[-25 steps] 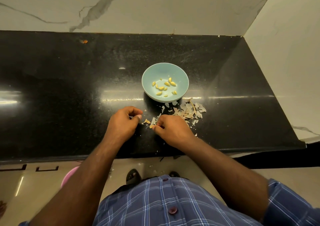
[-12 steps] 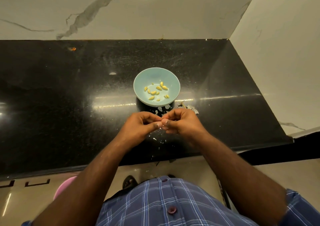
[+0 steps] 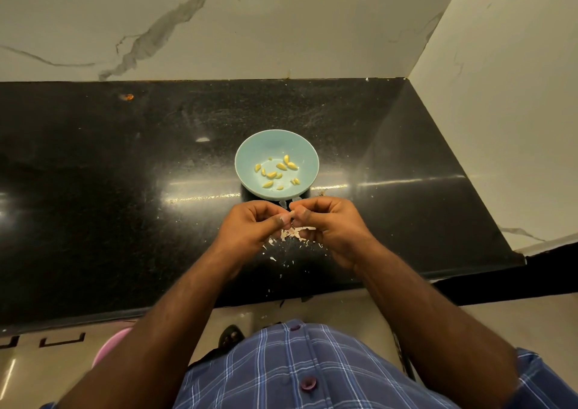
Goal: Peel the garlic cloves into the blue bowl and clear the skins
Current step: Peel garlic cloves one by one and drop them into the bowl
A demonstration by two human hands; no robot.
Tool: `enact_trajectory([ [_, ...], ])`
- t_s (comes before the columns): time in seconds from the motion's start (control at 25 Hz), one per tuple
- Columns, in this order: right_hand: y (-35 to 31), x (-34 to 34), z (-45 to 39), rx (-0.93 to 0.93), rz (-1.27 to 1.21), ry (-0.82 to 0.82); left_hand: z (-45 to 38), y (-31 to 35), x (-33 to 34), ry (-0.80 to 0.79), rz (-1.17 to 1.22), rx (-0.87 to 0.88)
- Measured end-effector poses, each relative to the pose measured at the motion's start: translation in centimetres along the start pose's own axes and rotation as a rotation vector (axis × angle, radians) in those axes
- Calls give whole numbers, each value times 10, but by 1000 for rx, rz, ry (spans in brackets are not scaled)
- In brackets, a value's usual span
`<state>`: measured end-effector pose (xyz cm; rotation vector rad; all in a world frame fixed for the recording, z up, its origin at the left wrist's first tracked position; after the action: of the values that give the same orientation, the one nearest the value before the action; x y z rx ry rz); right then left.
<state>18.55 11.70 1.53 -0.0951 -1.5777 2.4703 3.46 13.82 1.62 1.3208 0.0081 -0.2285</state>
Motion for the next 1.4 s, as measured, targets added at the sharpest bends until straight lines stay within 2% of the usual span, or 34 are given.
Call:
enact_trajectory([
  [0.12,-10,-4,-2,-65,45,10,-2,1,0,16,-1,14],
  [0.28,-26,-7,-2,-267,254,53,-2,5,1,39,-8,29],
  [0.4,-26,-5,-1,-342,360,74,-2,6,2,49,-41,58],
  [0.76,-34,9,13,-474,516,101,-4,7,11,67,-58,113],
  [0.96,-36,-6,1,-385,383,117,-7,4,2,114,-41,96],
  [1.08,-38,-5,0,-398,385,94,-5,10,1,111,-100,125],
  [1.4,-44,2,8,-555,576,79,-6,15,2,70,-216,146],
])
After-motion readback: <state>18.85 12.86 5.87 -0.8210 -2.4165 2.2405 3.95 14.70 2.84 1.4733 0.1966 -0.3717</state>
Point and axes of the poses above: each hand's wrist, its own z-axis away from the middle knuckle, its own x-axis out of the palm, y = z × x, the point moved 10 cm from there along -z, towards the middle knuckle, and after that the axes turned 10 degrees about y, right-handed, at the moved point
